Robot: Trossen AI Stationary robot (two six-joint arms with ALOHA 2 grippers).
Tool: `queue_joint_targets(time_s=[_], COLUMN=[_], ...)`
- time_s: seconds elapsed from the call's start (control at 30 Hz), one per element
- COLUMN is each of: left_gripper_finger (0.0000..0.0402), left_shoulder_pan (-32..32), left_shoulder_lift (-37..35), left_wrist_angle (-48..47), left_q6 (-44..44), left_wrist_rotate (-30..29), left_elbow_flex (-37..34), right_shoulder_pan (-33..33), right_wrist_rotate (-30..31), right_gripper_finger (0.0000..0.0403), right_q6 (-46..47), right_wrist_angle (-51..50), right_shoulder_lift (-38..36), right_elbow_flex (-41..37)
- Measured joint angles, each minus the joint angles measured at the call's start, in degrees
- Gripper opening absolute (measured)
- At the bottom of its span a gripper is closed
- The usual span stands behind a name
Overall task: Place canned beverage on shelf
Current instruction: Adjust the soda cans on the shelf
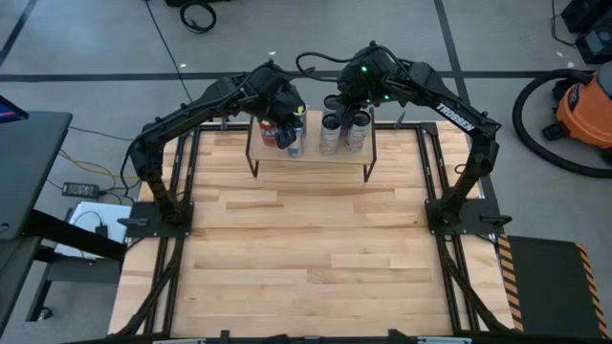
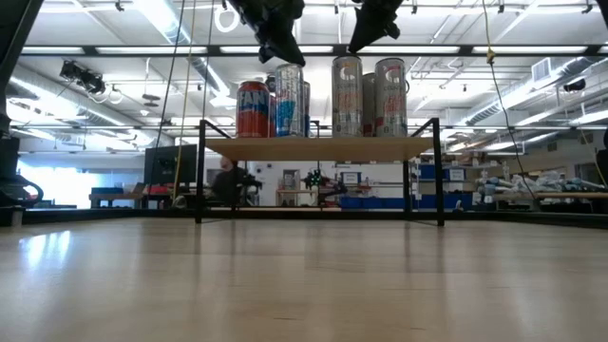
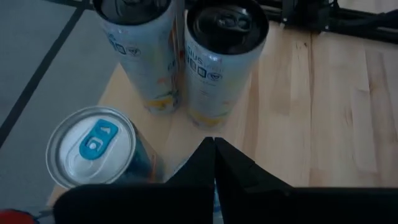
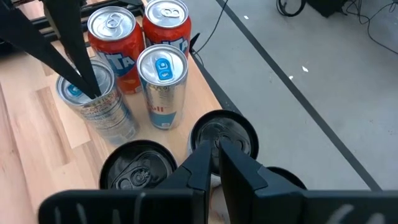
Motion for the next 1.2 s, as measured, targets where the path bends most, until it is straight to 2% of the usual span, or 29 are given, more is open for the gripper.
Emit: queue_joint_targets(time_s=[0.23, 0.63, 0.77, 0.93, 1.2], left_gripper_finger=[0.0009, 0.0009, 0.0009, 0.0009, 0.0009], left_shoulder_pan=[0.17, 0.17, 0.17, 0.17, -1.81], left_shoulder_lift=[-0.05, 0.07, -0.02, -0.44, -0.42], left_wrist_angle=[-4.9, -2.99, -4.85, -11.75, -15.2], left_q6=[0.63, 2.02, 2.16, 1.98, 2.01], left_wrist_rotate=[0.22, -0.01, 0.0, 0.0, 0.04], left_elbow_flex=[0.11, 0.2, 3.16, 8.59, 8.96], right_shoulder_pan=[0.0, 0.0, -0.02, -0.01, -0.02], right_wrist_rotate=[0.02, 0.0, 0.02, 0.0, 0.02], right_gripper_finger=[0.0041, 0.0041, 0.0041, 0.0041, 0.0041], right_q6=[-0.33, -0.44, -0.46, -0.46, -0.46], right_wrist_angle=[-1.99, -2.01, -2.01, -2.11, -2.48], right_shoulder_lift=[0.0, 0.0, 0.0, 0.0, 0.0], right_elbow_flex=[0.0, 0.0, 0.0, 0.0, 0.0])
